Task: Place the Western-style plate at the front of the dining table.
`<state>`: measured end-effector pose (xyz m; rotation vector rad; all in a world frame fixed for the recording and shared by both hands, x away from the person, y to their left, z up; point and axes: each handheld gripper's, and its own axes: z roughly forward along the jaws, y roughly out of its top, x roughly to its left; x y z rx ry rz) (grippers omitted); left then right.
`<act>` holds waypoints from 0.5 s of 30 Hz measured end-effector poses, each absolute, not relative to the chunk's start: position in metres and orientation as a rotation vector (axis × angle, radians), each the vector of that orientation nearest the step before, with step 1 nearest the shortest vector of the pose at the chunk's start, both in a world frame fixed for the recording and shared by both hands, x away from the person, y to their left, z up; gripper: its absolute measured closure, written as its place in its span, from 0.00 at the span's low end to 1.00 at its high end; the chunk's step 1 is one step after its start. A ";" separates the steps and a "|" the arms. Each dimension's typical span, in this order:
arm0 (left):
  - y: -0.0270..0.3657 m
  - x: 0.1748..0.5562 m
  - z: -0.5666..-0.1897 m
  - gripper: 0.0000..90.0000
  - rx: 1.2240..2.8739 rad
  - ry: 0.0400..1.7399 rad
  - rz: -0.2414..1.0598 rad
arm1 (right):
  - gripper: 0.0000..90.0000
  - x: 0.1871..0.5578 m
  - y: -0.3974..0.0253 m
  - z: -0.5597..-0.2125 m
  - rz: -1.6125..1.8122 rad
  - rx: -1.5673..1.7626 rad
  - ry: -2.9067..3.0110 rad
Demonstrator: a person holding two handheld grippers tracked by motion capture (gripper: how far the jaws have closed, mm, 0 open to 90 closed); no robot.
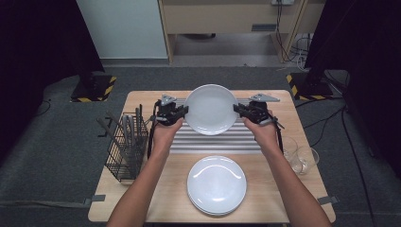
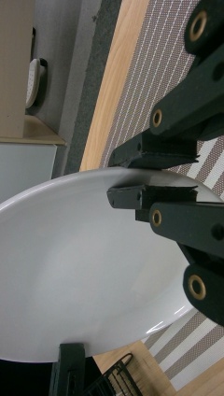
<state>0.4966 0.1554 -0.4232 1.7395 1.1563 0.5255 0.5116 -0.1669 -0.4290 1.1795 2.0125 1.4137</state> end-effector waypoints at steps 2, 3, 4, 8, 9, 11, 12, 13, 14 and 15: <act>0.156 0.498 -0.425 0.88 1.738 1.158 0.521 | 0.89 0.512 -0.166 -0.430 1.410 1.181 2.014; 0.156 0.498 -0.426 0.88 1.737 1.159 0.520 | 0.89 0.513 -0.166 -0.430 1.409 1.183 2.013; 0.155 0.499 -0.426 0.88 1.737 1.160 0.519 | 0.89 0.513 -0.166 -0.430 1.405 1.184 2.015; 0.154 0.501 -0.430 0.88 1.740 1.159 0.513 | 0.89 0.514 -0.167 -0.431 1.388 1.192 2.018; 0.152 0.502 -0.431 0.88 1.740 1.159 0.511 | 0.89 0.515 -0.167 -0.432 1.384 1.191 2.018; 0.151 0.504 -0.433 0.88 1.741 1.159 0.504 | 0.89 0.515 -0.169 -0.432 1.375 1.198 2.019; 0.150 0.505 -0.434 0.88 1.743 1.160 0.502 | 0.89 0.516 -0.169 -0.432 1.371 1.201 2.019; 0.150 0.505 -0.436 0.88 1.744 1.161 0.499 | 0.89 0.516 -0.170 -0.433 1.367 1.205 2.021; 0.149 0.506 -0.437 0.88 1.745 1.162 0.497 | 0.89 0.517 -0.170 -0.433 1.362 1.204 2.024; 0.149 0.506 -0.437 0.88 1.746 1.163 0.496 | 0.89 0.517 -0.170 -0.434 1.358 1.207 2.025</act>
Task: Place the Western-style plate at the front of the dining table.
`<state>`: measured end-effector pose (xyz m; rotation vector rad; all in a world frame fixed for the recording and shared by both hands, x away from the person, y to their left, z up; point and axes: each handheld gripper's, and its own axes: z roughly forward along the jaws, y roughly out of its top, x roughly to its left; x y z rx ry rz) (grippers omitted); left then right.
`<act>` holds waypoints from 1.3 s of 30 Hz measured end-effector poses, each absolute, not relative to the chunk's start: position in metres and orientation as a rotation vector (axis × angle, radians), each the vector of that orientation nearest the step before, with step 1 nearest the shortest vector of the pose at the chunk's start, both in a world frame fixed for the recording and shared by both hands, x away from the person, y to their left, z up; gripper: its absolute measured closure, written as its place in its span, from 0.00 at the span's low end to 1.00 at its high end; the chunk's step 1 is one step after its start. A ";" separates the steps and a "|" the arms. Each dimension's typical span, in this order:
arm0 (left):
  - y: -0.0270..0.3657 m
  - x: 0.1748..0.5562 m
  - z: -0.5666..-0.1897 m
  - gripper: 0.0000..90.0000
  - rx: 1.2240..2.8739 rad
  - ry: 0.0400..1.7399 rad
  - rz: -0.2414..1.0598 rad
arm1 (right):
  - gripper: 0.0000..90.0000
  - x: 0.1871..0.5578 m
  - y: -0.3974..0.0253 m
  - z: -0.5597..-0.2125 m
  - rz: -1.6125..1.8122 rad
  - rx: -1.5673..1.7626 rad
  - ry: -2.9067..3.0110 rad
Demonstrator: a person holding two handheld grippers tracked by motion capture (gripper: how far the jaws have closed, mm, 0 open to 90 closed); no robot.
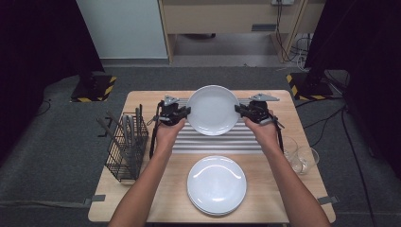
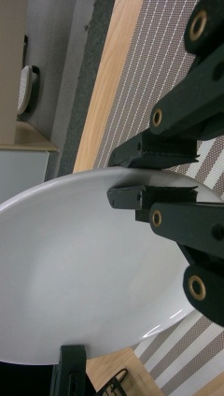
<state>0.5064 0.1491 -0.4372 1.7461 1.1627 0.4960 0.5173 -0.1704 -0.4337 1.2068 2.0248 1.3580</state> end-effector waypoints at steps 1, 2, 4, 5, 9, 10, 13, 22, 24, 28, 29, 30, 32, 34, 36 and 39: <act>0.149 0.507 -0.438 0.88 1.748 1.164 0.496 | 0.89 0.518 -0.170 -0.434 1.356 1.208 2.025; 0.150 0.507 -0.438 0.88 1.748 1.165 0.497 | 0.89 0.518 -0.170 -0.435 1.355 1.209 2.027; 0.150 0.507 -0.438 0.88 1.752 1.167 0.499 | 0.89 0.519 -0.169 -0.436 1.356 1.210 2.028; 0.151 0.507 -0.438 0.88 1.753 1.168 0.499 | 0.89 0.520 -0.169 -0.437 1.356 1.213 2.029; 0.152 0.509 -0.440 0.88 1.756 1.179 0.502 | 0.89 0.522 -0.166 -0.438 1.354 1.215 2.030; 0.153 0.509 -0.440 0.88 1.755 1.182 0.502 | 0.89 0.522 -0.166 -0.439 1.357 1.214 2.031; 0.154 0.510 -0.441 0.88 1.760 1.189 0.505 | 0.89 0.524 -0.164 -0.441 1.362 1.228 2.031; 0.154 0.515 -0.445 0.88 1.750 1.201 0.508 | 0.89 0.530 -0.161 -0.443 1.346 1.235 2.040; 0.154 0.517 -0.448 0.88 1.756 1.205 0.504 | 0.89 0.531 -0.160 -0.445 1.340 1.243 2.045; 0.155 0.520 -0.453 0.88 1.756 1.216 0.497 | 0.89 0.534 -0.159 -0.450 1.325 1.253 2.055; 0.155 0.520 -0.453 0.88 1.759 1.217 0.497 | 0.89 0.535 -0.159 -0.451 1.325 1.255 2.056; 0.156 0.521 -0.454 0.88 1.760 1.219 0.496 | 0.89 0.536 -0.158 -0.452 1.326 1.260 2.057; 0.156 0.522 -0.456 0.88 1.764 1.220 0.492 | 0.89 0.538 -0.158 -0.454 1.325 1.266 2.062; 0.156 0.523 -0.457 0.88 1.765 1.223 0.489 | 0.89 0.540 -0.158 -0.456 1.328 1.269 2.066; 0.156 0.524 -0.458 0.88 1.761 1.228 0.490 | 0.88 0.541 -0.158 -0.457 1.328 1.278 2.066; 0.156 0.525 -0.460 0.88 1.758 1.236 0.484 | 0.89 0.542 -0.158 -0.459 1.328 1.290 2.067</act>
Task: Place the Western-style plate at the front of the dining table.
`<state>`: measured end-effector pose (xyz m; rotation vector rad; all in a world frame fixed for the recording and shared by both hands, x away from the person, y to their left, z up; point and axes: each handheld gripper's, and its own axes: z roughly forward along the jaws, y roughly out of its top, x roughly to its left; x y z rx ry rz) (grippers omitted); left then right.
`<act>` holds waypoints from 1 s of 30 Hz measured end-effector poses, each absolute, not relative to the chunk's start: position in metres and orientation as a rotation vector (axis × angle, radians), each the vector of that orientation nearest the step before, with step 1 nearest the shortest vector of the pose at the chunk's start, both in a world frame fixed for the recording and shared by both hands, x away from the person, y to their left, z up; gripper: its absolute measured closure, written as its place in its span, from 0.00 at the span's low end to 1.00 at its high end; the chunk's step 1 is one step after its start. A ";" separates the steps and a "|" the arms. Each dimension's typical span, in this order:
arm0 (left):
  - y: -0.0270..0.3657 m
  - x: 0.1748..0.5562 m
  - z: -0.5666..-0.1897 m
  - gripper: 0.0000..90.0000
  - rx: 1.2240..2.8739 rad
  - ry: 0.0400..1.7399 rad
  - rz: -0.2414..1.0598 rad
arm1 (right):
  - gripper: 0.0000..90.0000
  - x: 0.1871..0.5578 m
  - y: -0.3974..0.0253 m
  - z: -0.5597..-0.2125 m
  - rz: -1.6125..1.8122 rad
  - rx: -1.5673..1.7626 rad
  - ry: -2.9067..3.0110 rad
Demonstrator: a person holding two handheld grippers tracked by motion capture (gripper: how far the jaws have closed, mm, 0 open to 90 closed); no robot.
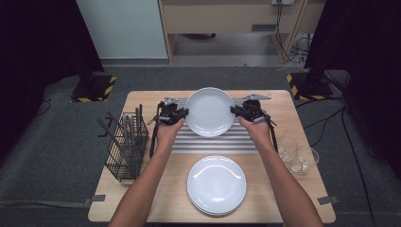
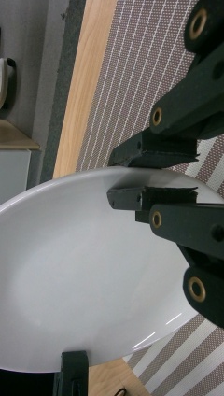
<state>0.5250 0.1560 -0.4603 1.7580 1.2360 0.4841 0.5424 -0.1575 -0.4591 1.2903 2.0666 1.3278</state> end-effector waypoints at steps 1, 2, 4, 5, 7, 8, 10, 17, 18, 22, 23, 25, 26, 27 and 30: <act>0.156 0.525 -0.461 0.88 1.759 1.238 0.481 | 0.89 0.543 -0.157 -0.459 1.325 1.294 2.069; 0.156 0.525 -0.461 0.88 1.760 1.239 0.481 | 0.89 0.543 -0.157 -0.460 1.323 1.295 2.069; 0.155 0.526 -0.462 0.88 1.758 1.241 0.480 | 0.88 0.543 -0.157 -0.460 1.321 1.298 2.069; 0.155 0.526 -0.463 0.88 1.755 1.244 0.478 | 0.88 0.543 -0.157 -0.460 1.321 1.300 2.068; 0.154 0.527 -0.465 0.88 1.759 1.254 0.475 | 0.88 0.544 -0.157 -0.461 1.316 1.307 2.069; 0.154 0.528 -0.466 0.88 1.758 1.258 0.474 | 0.88 0.544 -0.157 -0.462 1.312 1.311 2.070; 0.154 0.528 -0.466 0.87 1.757 1.257 0.479 | 0.88 0.544 -0.157 -0.462 1.311 1.314 2.069; 0.152 0.530 -0.467 0.88 1.769 1.256 0.469 | 0.88 0.545 -0.159 -0.463 1.312 1.334 2.068; 0.152 0.530 -0.468 0.88 1.768 1.257 0.467 | 0.88 0.546 -0.159 -0.463 1.309 1.334 2.070; 0.151 0.531 -0.470 0.88 1.770 1.260 0.467 | 0.88 0.547 -0.160 -0.466 1.302 1.347 2.069; 0.150 0.532 -0.471 0.88 1.765 1.266 0.464 | 0.88 0.548 -0.160 -0.468 1.302 1.351 2.068; 0.151 0.533 -0.473 0.88 1.766 1.273 0.464 | 0.88 0.549 -0.159 -0.470 1.297 1.360 2.070; 0.151 0.533 -0.473 0.87 1.763 1.274 0.464 | 0.88 0.549 -0.158 -0.471 1.302 1.371 2.063; 0.151 0.533 -0.473 0.87 1.761 1.273 0.465 | 0.88 0.550 -0.158 -0.472 1.305 1.381 2.059; 0.149 0.534 -0.473 0.87 1.769 1.261 0.478 | 0.87 0.552 -0.159 -0.474 1.297 1.393 2.064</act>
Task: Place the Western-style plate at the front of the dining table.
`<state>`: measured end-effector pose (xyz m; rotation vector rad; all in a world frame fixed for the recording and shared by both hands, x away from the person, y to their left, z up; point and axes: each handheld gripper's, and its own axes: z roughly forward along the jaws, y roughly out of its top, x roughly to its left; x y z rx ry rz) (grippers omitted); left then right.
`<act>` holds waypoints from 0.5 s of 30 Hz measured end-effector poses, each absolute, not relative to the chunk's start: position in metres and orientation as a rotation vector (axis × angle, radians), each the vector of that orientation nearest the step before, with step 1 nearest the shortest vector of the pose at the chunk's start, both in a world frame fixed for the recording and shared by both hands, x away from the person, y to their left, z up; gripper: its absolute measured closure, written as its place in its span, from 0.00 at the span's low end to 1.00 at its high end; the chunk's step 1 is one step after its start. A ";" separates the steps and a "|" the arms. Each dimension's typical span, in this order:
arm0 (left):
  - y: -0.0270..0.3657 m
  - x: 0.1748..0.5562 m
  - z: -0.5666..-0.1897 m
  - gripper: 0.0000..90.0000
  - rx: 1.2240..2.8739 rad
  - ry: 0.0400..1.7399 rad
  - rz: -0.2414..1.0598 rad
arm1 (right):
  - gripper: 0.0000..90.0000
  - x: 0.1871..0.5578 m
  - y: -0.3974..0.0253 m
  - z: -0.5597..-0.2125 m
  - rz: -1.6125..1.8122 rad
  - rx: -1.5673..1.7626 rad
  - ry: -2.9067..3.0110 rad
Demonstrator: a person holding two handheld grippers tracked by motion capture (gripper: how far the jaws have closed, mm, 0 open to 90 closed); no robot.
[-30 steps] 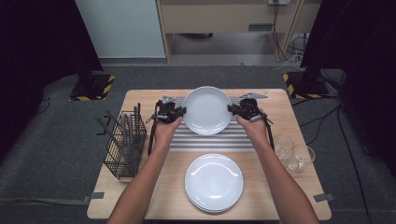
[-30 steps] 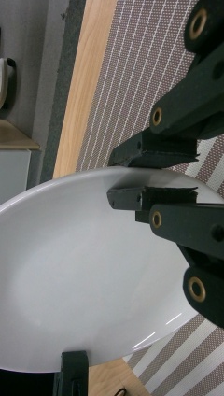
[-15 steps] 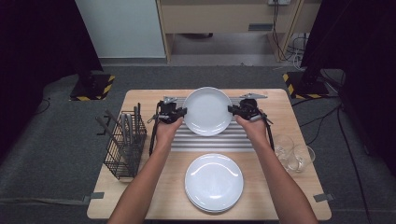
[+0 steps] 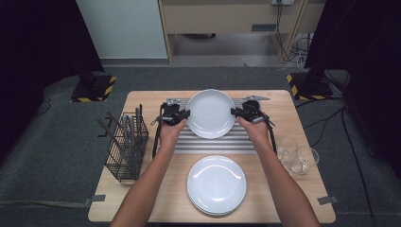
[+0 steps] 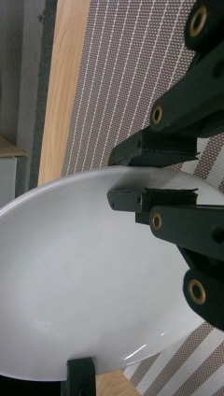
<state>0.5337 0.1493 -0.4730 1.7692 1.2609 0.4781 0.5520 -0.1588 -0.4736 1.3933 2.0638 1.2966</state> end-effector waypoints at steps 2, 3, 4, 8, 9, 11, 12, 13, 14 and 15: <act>0.148 0.535 -0.474 0.87 1.767 1.261 0.483 | 0.87 0.553 -0.160 -0.475 1.295 1.405 2.067; 0.148 0.535 -0.474 0.87 1.768 1.263 0.483 | 0.87 0.554 -0.159 -0.475 1.292 1.407 2.069; 0.147 0.536 -0.475 0.87 1.767 1.266 0.484 | 0.87 0.554 -0.159 -0.475 1.289 1.409 2.068; 0.146 0.537 -0.478 0.85 1.777 1.266 0.492 | 0.86 0.557 -0.159 -0.477 1.290 1.417 2.062; 0.145 0.537 -0.479 0.85 1.779 1.265 0.494 | 0.86 0.557 -0.159 -0.478 1.290 1.419 2.060; 0.145 0.538 -0.480 0.84 1.781 1.268 0.492 | 0.86 0.558 -0.159 -0.480 1.292 1.427 2.061; 0.145 0.539 -0.482 0.84 1.779 1.273 0.490 | 0.86 0.559 -0.159 -0.481 1.296 1.439 2.061; 0.145 0.539 -0.483 0.84 1.782 1.276 0.488 | 0.85 0.559 -0.159 -0.482 1.296 1.441 2.061; 0.145 0.540 -0.484 0.83 1.784 1.279 0.484 | 0.85 0.560 -0.159 -0.484 1.292 1.436 2.062; 0.145 0.540 -0.486 0.83 1.785 1.283 0.478 | 0.85 0.561 -0.159 -0.485 1.295 1.442 2.062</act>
